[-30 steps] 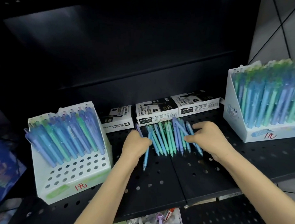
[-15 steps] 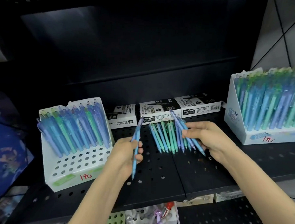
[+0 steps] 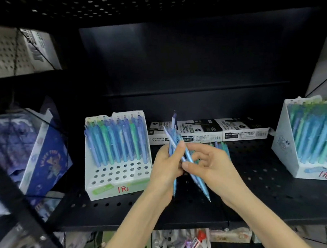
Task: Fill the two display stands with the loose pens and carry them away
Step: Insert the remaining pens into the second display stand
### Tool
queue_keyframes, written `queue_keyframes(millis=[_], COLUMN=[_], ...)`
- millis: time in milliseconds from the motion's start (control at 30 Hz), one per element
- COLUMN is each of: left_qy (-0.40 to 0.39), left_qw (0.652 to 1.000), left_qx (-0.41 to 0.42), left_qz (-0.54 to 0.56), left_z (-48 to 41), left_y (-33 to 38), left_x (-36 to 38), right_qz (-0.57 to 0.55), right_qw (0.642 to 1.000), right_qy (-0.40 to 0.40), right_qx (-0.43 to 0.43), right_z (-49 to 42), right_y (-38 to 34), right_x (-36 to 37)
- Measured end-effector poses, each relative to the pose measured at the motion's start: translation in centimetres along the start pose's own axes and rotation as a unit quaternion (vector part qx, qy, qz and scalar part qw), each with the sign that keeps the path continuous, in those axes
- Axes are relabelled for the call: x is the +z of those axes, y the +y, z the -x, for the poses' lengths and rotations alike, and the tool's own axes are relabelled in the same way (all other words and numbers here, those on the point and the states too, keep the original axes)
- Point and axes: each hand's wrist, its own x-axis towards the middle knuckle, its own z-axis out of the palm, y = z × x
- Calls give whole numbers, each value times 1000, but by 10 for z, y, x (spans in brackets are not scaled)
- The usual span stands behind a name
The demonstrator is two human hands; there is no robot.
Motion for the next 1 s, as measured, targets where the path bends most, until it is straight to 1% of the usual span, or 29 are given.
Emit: queue_keyframes(millis=[100, 233, 333, 400, 500, 633, 700, 767, 867, 1000], left_qy=[18, 25, 49, 66, 87, 87, 102, 114, 126, 139], left_qw=[1000, 1000, 998, 996, 993, 991, 988, 986, 982, 979], left_qx=[8, 14, 26, 42, 59, 82, 96, 106, 112, 119], left_qz=[-1, -4, -35, -51, -48, -53, -61, -68, -88, -93], left_z=[3, 8, 11, 13, 17, 26, 29, 29, 29, 28], left_y=[1, 7, 10, 12, 16, 23, 25, 26, 24, 22], left_x=[-11, -28, -43, -55, -77, -106, -119, -128, -136, -144], right_qz=[2, -33, -40, -49, -65, -52, -20, 35, 106, 159], right_qw=[1000, 999, 998, 998, 996, 995, 995, 993, 988, 979], right_qy=[12, 14, 21, 28, 62, 75, 76, 78, 64, 73], right_qx=[-9, 22, 31, 24, 4, -42, -67, -84, -92, -107], right_z=[-1, -8, -13, -17, -28, -42, -49, -54, -57, -60], right_y=[0, 0, 0, -4, -9, -18, -21, -20, -17, -17], right_x=[11, 23, 32, 36, 40, 50, 59, 68, 76, 81])
